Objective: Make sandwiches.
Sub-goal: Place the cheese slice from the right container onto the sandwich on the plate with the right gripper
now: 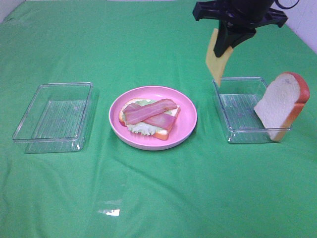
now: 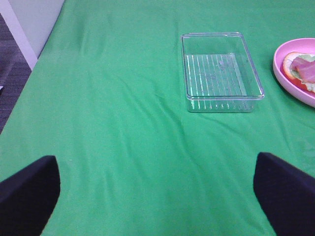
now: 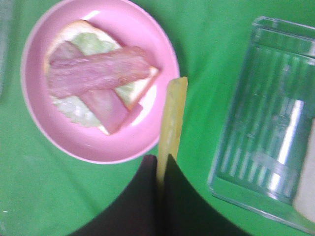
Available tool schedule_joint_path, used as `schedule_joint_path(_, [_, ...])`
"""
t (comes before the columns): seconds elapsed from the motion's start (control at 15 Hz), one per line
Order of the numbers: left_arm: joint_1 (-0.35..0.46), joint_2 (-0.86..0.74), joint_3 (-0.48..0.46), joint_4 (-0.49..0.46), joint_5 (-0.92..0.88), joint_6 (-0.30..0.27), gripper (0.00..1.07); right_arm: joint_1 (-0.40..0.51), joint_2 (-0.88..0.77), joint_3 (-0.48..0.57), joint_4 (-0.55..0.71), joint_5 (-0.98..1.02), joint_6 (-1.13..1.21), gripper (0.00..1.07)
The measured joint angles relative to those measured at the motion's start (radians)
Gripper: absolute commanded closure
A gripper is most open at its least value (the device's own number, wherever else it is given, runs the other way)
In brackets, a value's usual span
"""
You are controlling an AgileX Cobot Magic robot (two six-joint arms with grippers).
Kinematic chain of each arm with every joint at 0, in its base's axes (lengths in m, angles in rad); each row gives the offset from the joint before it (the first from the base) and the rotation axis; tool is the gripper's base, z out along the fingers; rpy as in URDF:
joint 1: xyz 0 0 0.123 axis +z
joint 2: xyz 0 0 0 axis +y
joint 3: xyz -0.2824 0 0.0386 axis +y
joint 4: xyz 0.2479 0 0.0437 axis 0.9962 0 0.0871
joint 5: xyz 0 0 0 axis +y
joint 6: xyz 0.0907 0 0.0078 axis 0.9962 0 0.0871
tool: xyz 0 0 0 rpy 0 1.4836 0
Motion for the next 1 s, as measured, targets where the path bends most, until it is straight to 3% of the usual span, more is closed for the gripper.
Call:
schedule_joint_path(0.2, [0.0,0.0,0.0,0.0,0.0,0.0,0.06,0.0,0.023,0.0,0.227,-0.063,-0.095,1.07])
schedule_joint_path(0.67, [0.0,0.0,0.0,0.0,0.0,0.0,0.06,0.004,0.244,0.0,0.659,-0.109,-0.312,1.07])
schedule_joint_path(1.0, [0.0,0.0,0.0,0.0,0.0,0.0,0.06,0.07,0.319,0.0,0.679,-0.188,-0.36,1.07])
